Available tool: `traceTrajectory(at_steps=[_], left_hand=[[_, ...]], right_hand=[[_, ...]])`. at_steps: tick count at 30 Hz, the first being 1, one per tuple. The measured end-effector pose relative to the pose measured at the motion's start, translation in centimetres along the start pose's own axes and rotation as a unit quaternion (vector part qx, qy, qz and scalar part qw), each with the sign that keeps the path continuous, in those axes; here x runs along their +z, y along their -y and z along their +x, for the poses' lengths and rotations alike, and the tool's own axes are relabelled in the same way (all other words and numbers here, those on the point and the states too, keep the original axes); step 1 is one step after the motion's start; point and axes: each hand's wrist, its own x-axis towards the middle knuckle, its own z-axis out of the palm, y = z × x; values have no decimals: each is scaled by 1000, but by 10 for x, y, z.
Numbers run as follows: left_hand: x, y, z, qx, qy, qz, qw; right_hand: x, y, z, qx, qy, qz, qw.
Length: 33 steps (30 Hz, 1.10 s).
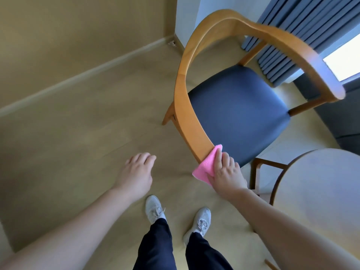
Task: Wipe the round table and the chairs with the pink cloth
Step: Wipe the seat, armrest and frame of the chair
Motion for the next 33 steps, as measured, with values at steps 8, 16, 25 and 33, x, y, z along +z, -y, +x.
traceTrajectory(at_steps=[8, 16, 25, 33], left_hand=[[-23, -19, -4, -40, -19, 25, 999], [-52, 14, 19, -97, -42, -18, 994], [-115, 100, 134, -18, -19, 5, 1000], [-153, 143, 223, 39, -5, 29, 999]], right_hand=[[9, -3, 4, -15, 10, 15, 1000], [-22, 44, 64, 28, 19, 36, 999], [-107, 110, 205, 96, 45, 96, 990], [-164, 107, 326, 255, 0, 242, 936]])
